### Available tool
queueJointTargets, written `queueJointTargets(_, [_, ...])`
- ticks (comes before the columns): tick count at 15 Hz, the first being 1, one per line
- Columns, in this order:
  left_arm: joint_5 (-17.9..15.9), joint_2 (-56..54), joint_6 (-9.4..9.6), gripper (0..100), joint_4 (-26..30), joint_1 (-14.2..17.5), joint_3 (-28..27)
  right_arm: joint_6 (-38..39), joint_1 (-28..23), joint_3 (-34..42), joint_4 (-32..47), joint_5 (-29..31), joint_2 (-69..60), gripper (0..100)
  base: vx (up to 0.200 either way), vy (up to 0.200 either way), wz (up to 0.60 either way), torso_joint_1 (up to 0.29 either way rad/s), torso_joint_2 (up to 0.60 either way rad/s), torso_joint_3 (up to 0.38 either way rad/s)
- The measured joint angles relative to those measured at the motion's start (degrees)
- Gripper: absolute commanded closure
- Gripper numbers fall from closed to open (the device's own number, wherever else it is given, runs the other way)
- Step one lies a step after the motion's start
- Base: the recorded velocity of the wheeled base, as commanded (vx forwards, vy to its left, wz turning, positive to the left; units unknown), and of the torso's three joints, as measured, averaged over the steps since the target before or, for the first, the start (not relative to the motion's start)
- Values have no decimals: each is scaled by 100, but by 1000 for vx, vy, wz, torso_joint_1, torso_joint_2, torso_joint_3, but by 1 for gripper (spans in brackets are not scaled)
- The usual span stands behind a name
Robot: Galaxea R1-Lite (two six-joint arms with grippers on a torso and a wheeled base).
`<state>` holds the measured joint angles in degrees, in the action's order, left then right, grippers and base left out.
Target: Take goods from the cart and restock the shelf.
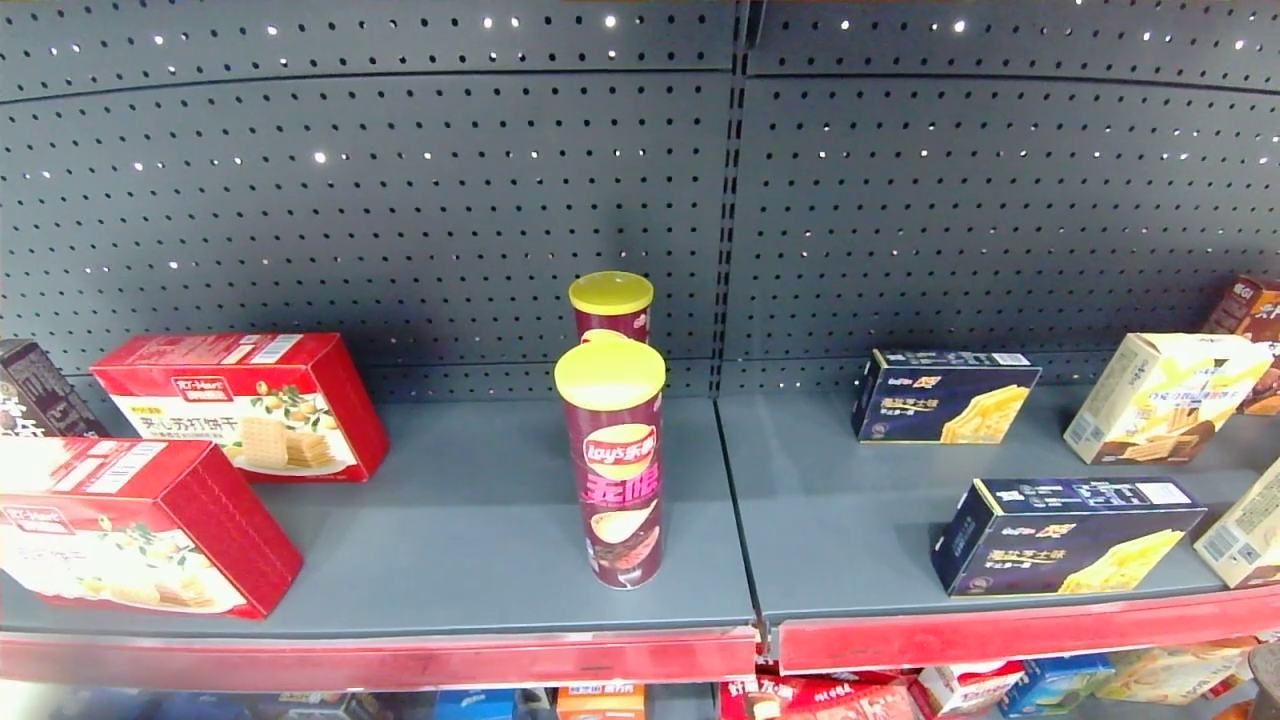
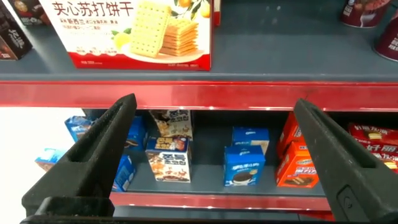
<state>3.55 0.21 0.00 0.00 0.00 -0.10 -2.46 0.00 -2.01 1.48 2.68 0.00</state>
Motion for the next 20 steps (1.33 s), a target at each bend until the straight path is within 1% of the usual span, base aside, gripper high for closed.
queueJointTargets(1, [-33,0,0,0,0,0,0,-24,0,0,0,-1,0,0,0,0,600,7,2,2])
queueJointTargets(6, [-71,4,-7,0,10,0,0,-18,-2,0,-2,-6,0,0,0,0,0,0,0,0])
queueJointTargets(11, [-88,6,24,0,0,0,0,-10,0,0,2,-4,0,0,0,0,0,0,0,0])
queueJointTargets(13, [-119,6,38,0,2,0,10,-7,0,0,0,-4,0,0,0,200,0,0,2,5])
queueJointTargets(14, [-266,6,38,0,2,0,10,-10,0,0,-2,-4,0,0,0,200,0,-17,-7,7])
queueJointTargets(15, [-319,6,35,0,0,2,7,-7,2,0,2,-1,0,0,0,0,0,0,0,0])
queueJointTargets(20, [-323,10,35,0,0,2,-1,4,2,1,5,-6,0,0,0,0,0,0,0,0])
